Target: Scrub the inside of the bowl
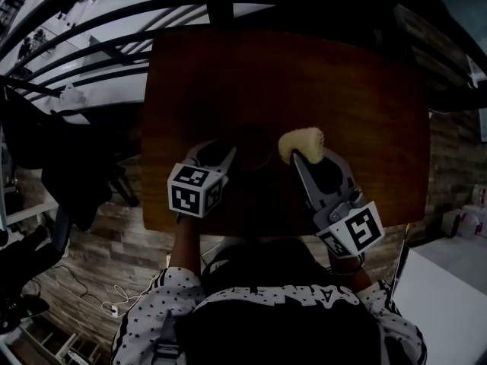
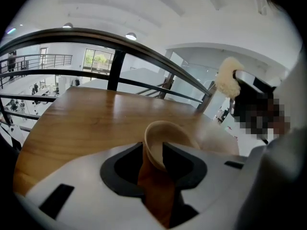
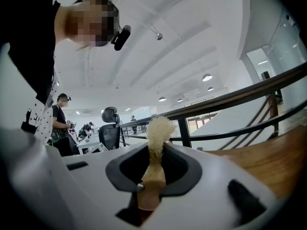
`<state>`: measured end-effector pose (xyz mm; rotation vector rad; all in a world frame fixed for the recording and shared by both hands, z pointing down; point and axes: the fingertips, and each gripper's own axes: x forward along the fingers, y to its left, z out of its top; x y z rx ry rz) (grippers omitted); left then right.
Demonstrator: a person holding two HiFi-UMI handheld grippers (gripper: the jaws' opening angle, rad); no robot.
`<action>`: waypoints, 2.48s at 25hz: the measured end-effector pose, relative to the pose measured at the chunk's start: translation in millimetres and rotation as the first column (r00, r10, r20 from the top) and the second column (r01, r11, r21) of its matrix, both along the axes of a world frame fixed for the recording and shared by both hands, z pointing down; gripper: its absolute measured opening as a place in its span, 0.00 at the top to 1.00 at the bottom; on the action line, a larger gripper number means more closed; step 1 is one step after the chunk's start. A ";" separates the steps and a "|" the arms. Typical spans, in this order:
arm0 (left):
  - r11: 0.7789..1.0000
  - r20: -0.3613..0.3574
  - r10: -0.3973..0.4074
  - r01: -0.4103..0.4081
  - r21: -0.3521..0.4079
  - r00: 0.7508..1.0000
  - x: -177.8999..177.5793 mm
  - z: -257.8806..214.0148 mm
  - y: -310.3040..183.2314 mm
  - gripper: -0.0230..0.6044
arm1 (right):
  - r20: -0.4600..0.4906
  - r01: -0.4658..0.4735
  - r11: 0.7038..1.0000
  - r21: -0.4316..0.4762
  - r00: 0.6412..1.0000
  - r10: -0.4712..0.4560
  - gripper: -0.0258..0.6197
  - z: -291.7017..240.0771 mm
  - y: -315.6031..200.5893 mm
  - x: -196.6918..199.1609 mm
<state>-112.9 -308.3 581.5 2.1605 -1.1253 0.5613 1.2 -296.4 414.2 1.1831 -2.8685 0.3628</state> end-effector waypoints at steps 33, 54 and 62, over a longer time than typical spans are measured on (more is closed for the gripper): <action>0.978 0.088 -0.155 0.140 0.157 0.984 -23.5 -74.6 0.6 0.93 | 0.003 0.041 0.999 0.030 0.999 -0.041 0.86 -15.4 14.4 -18.9; 0.903 0.077 -0.152 0.107 0.415 0.985 -32.1 -192.8 20.3 0.93 | -0.183 0.004 0.968 0.251 0.982 0.044 0.86 -61.2 39.4 -82.0; 0.869 0.065 -0.139 0.091 0.487 0.988 -15.6 -231.5 47.7 0.93 | -0.220 -0.054 0.952 0.303 0.967 0.125 0.86 -80.1 58.9 -77.2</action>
